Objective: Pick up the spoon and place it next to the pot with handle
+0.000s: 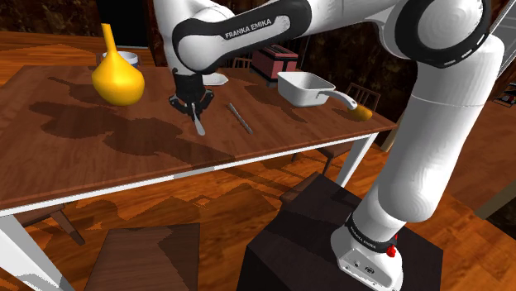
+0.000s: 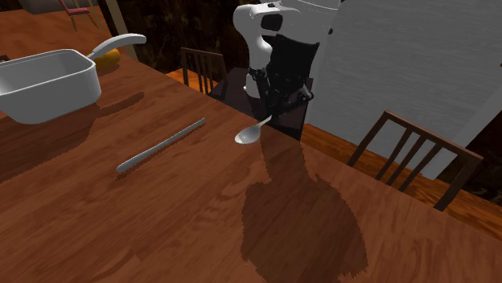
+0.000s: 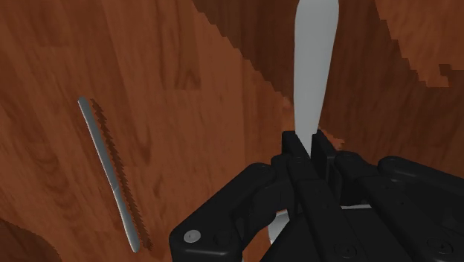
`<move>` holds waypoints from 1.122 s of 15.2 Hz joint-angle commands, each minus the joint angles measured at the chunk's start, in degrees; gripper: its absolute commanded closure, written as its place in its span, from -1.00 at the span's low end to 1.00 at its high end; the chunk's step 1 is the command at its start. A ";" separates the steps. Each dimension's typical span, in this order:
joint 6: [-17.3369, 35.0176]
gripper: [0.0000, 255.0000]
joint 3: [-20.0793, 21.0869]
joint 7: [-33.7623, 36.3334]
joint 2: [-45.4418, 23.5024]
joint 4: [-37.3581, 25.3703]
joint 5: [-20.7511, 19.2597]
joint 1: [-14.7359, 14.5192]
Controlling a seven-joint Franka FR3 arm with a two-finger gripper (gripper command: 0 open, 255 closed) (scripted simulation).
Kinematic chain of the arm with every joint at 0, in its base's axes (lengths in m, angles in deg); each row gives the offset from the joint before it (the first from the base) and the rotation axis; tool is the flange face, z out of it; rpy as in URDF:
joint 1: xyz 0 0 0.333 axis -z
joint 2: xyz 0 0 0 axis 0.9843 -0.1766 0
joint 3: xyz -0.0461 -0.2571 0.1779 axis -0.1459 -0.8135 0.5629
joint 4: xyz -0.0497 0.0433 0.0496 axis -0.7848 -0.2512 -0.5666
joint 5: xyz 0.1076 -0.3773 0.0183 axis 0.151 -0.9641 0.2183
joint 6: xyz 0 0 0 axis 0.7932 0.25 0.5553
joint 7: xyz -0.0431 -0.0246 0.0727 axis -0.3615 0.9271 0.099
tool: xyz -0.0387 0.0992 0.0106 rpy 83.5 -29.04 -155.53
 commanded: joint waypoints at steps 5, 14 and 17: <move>-4.03 1.00 0.20 -1.27 1.18 -3.09 0.93 0.04; -10.47 1.00 0.43 -2.84 1.96 -9.00 1.73 -0.16; -12.72 1.00 0.51 -3.29 1.97 -11.27 1.85 -0.28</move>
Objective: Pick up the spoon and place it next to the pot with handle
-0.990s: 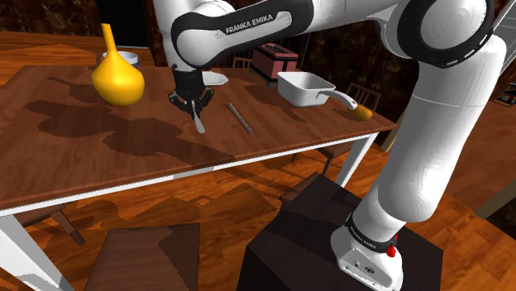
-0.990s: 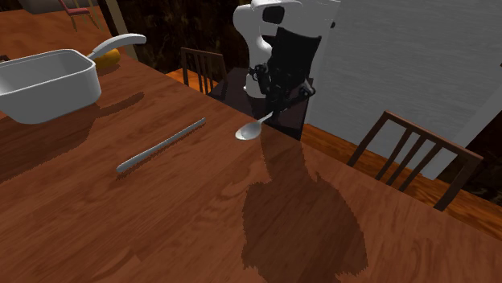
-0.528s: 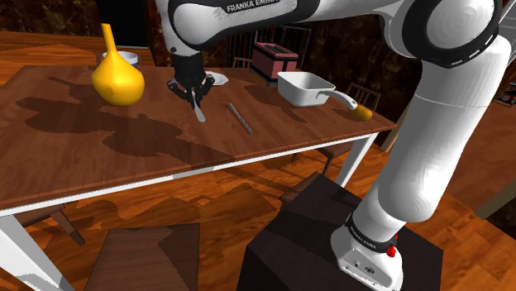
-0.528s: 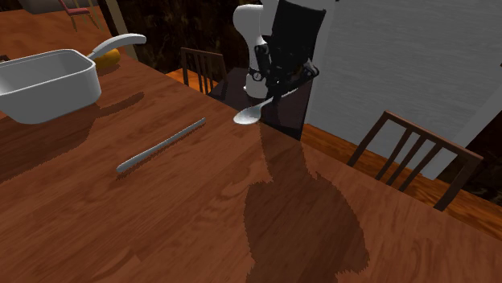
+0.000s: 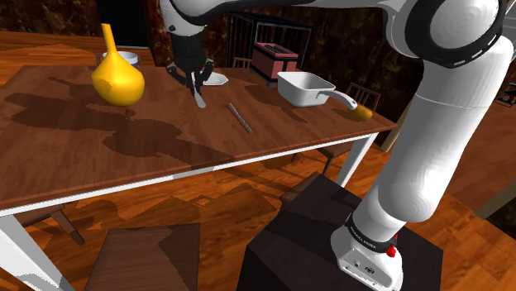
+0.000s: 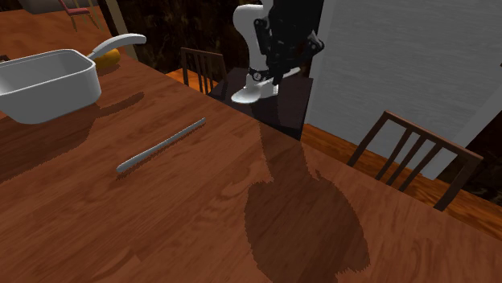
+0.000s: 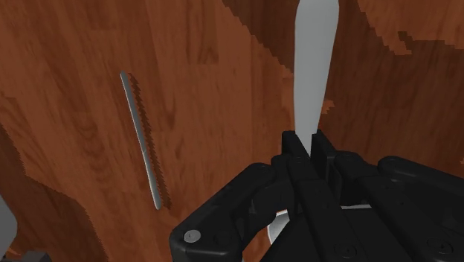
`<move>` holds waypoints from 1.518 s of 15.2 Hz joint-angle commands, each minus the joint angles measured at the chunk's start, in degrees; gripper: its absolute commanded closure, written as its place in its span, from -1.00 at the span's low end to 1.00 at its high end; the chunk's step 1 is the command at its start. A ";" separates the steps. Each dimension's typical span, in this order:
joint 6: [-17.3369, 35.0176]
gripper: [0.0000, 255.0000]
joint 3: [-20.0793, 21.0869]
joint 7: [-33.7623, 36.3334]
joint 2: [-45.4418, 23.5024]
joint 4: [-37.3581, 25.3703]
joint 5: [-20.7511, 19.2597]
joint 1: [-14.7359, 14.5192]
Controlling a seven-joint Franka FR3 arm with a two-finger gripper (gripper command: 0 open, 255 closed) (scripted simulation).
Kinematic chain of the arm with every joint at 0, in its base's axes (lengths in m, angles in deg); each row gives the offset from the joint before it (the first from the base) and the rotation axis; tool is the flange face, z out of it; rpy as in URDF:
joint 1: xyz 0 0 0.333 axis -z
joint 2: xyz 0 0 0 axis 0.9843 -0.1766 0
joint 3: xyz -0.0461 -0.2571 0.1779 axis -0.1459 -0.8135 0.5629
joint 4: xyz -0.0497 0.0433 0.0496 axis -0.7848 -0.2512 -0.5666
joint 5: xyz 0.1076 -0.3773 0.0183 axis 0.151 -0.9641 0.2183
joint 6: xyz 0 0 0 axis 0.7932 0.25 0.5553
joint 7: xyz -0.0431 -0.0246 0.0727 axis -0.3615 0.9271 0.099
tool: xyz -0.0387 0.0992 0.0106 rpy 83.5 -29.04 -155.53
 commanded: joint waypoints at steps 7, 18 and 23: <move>-5.58 1.00 0.20 -0.88 -0.61 -6.17 -0.04 -0.49; 2.21 1.00 -6.92 -15.69 17.76 15.64 6.32 7.82; 4.25 1.00 -11.31 -22.67 23.63 22.16 7.23 10.28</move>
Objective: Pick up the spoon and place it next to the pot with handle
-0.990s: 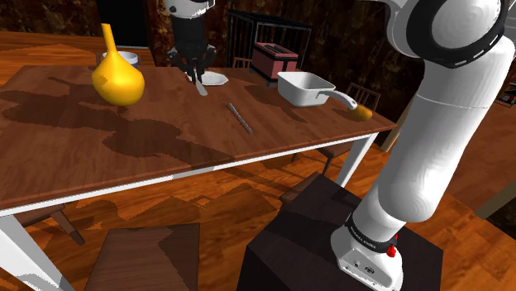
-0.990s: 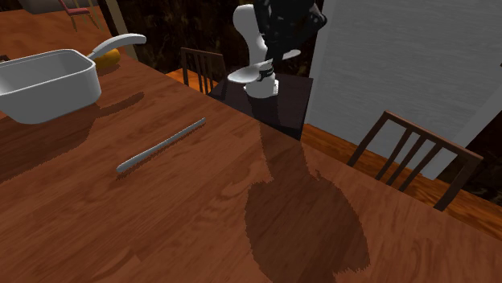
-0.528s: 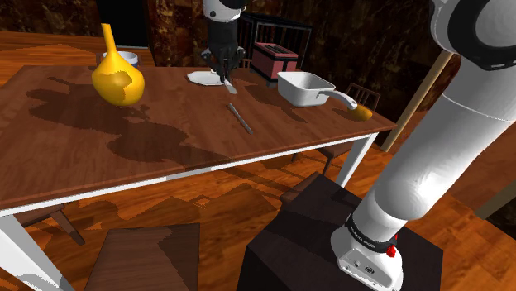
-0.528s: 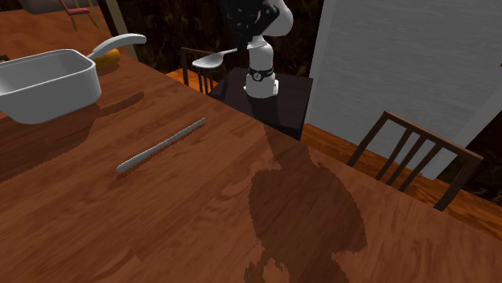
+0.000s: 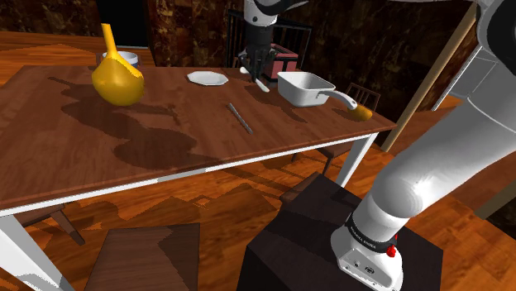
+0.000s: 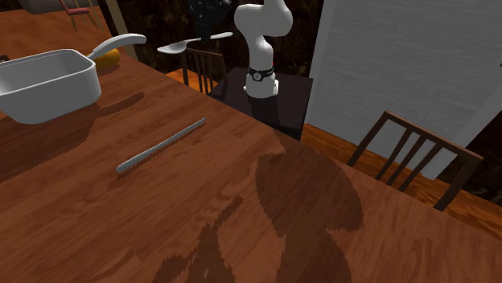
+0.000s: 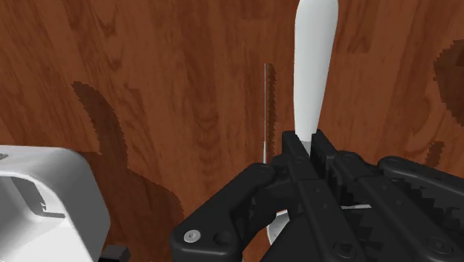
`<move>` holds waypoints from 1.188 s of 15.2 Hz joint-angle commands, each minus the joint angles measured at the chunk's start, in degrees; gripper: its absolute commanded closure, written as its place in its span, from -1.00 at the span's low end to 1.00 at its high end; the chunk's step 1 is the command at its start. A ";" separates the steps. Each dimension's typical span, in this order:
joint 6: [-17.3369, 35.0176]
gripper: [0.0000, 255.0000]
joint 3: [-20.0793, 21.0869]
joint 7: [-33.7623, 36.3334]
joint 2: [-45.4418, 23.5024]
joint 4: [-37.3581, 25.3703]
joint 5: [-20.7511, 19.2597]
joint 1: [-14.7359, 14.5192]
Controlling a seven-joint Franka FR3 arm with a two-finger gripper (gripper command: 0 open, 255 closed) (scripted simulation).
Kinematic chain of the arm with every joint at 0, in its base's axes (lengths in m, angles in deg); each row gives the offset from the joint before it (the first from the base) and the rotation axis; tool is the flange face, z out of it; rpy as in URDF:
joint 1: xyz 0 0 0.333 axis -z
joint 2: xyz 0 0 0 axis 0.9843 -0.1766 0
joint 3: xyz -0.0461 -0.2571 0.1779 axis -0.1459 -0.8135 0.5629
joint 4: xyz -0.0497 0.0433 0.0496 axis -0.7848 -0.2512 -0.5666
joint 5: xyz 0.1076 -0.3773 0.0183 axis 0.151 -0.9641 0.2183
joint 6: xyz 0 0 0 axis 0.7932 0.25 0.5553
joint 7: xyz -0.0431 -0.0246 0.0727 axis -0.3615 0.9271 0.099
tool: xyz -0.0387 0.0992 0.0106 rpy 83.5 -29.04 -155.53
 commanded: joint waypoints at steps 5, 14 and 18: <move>1.78 1.00 -5.51 -8.25 5.53 5.87 0.06 2.76; 4.12 1.00 -14.48 -20.68 9.79 10.39 -1.62 7.20; 5.12 1.00 -18.63 -26.26 10.10 10.73 -2.53 9.18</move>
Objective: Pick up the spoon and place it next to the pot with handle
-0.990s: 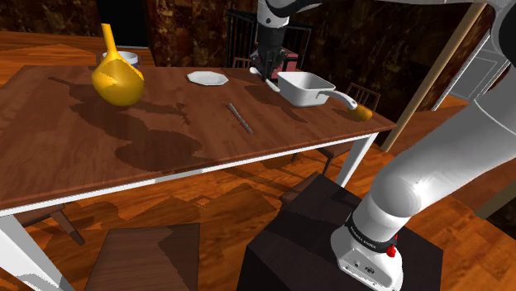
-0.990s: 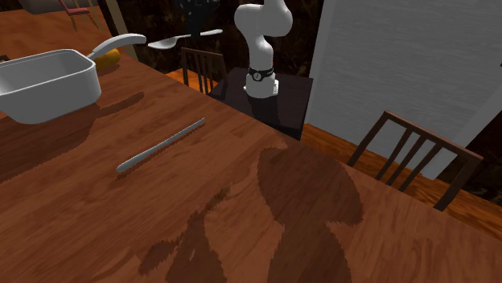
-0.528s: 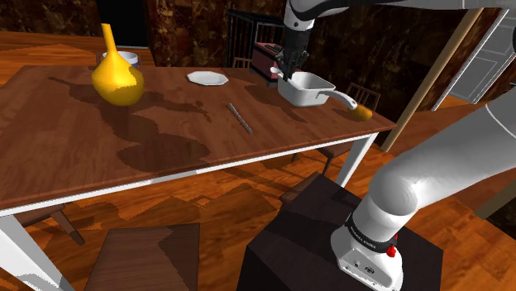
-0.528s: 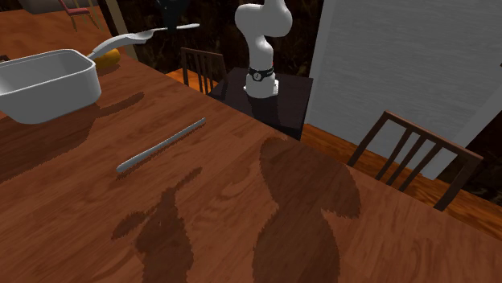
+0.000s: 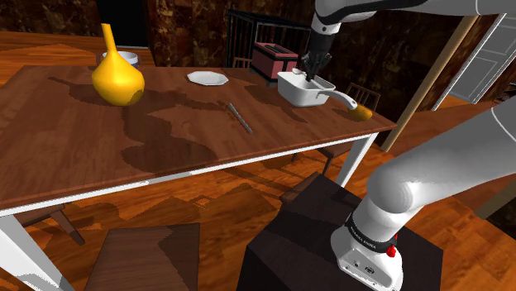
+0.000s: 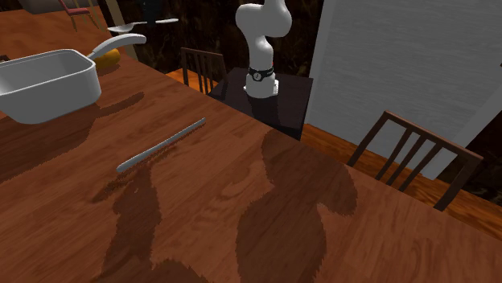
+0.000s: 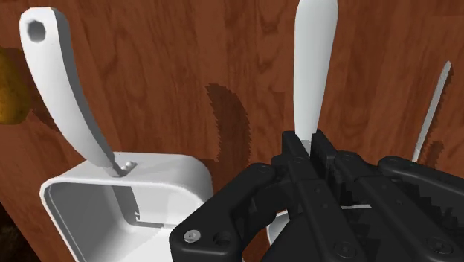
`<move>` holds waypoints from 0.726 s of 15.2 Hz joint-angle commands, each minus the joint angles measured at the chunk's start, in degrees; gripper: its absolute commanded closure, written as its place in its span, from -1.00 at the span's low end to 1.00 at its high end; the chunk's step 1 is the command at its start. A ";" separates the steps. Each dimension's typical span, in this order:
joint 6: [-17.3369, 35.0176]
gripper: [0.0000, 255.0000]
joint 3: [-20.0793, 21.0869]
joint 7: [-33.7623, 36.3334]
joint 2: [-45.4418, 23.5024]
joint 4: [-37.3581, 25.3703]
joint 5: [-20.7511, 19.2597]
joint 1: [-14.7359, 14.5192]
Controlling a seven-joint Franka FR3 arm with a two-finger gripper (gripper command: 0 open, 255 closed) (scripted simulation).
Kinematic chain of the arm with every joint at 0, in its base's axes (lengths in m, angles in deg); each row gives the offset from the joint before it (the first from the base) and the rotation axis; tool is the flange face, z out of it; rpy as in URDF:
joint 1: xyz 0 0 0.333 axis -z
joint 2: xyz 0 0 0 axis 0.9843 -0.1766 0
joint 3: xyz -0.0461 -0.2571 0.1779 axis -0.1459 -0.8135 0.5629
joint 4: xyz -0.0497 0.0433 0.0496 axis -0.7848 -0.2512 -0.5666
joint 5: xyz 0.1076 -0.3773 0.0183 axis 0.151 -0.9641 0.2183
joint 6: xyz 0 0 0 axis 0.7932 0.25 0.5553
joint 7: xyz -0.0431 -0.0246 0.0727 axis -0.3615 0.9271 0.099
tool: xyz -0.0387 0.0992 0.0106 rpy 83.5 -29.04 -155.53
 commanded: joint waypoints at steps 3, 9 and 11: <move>0.74 1.00 -4.34 -5.96 -0.94 -1.25 -0.76 1.97; 2.20 1.00 -10.73 -14.66 -3.49 -3.82 -1.13 4.60; 2.66 1.00 -12.87 -17.66 -4.85 -5.19 -0.92 5.40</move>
